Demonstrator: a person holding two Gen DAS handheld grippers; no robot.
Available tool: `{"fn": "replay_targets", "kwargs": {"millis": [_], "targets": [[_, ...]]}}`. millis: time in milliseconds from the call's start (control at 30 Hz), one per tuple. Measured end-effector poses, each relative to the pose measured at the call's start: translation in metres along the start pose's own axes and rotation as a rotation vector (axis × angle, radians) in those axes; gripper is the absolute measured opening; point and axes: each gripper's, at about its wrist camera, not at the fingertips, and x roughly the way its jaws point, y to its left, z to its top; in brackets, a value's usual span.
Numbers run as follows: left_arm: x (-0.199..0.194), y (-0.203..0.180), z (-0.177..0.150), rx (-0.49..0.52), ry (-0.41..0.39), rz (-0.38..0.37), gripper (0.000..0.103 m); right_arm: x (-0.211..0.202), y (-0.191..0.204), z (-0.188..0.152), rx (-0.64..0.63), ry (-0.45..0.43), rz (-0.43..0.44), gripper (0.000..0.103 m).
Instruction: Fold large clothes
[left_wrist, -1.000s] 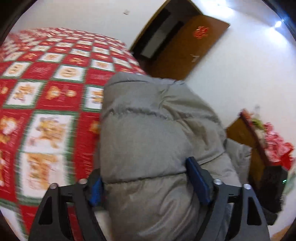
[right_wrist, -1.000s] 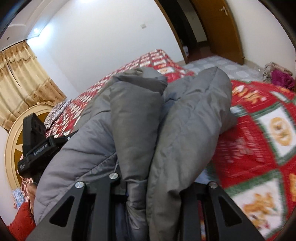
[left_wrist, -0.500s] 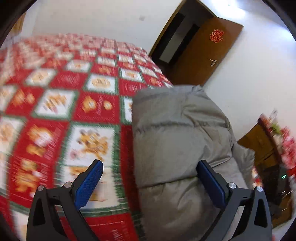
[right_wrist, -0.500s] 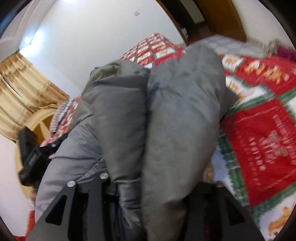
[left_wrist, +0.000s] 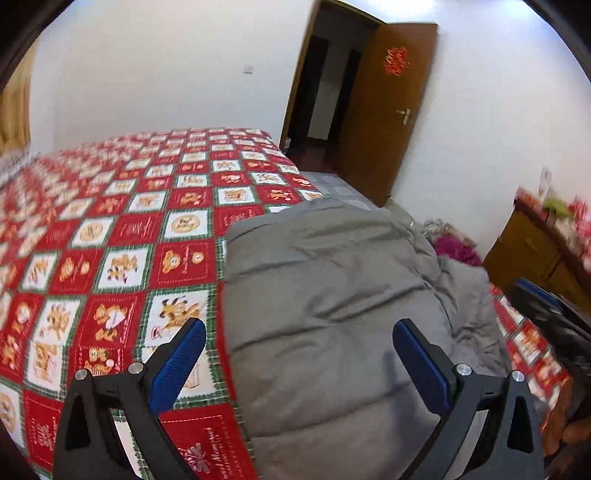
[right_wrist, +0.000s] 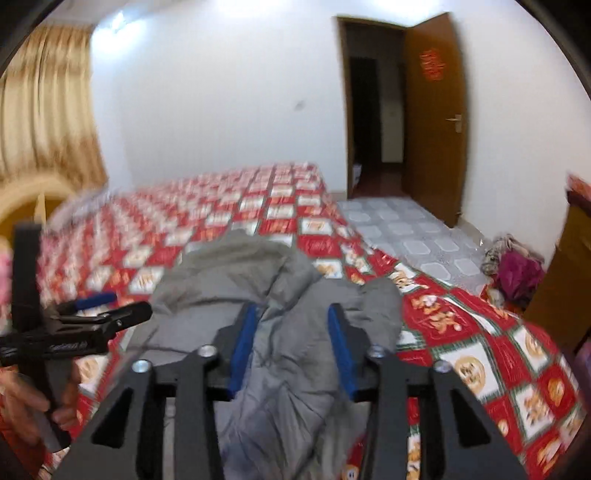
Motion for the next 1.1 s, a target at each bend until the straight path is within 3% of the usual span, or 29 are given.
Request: {"fn": "replay_targets", "kwargs": {"millis": [33,67,200,433,567,800,900,933,1000,1033,1067,1100], "targets": [[0.002,-0.006,-0.001,0.011,-0.001,0.026,0.102,0.017,0.002,0.001,0.007,0.034,0.001,0.014],[0.009,-0.013,-0.003,0.027,0.005,0.051,0.102,0.039,-0.002,-0.005,0.043,0.096,-0.005,0.012],[0.045,-0.026,-0.011,0.042,0.041,0.111,0.102,0.089,-0.007,-0.024,0.069,0.174,-0.049,0.011],[0.074,-0.019,-0.015,0.017,0.095,0.101,0.102,0.125,-0.027,-0.034,0.179,0.268,0.036,0.003],[0.085,-0.018,-0.02,0.016,0.091,0.11,0.102,0.134,-0.027,-0.033,0.205,0.323,0.062,0.0],[0.078,-0.02,-0.02,0.026,0.147,0.132,0.102,0.125,-0.017,-0.03,0.147,0.317,-0.01,0.0],[0.055,-0.02,-0.022,0.039,0.148,0.116,0.102,0.093,-0.015,-0.034,0.136,0.275,-0.04,0.007],[0.042,-0.021,-0.024,0.055,0.133,0.124,0.102,0.078,-0.015,-0.035,0.14,0.246,-0.047,0.015],[0.02,-0.023,-0.028,0.082,0.109,0.138,0.102,0.044,-0.013,-0.042,0.157,0.179,-0.05,0.048],[0.014,-0.024,-0.03,0.092,0.101,0.141,0.102,0.026,-0.011,-0.046,0.162,0.141,-0.067,0.076],[0.003,-0.025,-0.033,0.108,0.092,0.146,0.102,0.014,-0.009,-0.049,0.163,0.116,-0.08,0.094],[-0.007,-0.026,-0.037,0.121,0.086,0.153,0.102,-0.008,-0.004,-0.055,0.16,0.07,-0.093,0.096]]}}
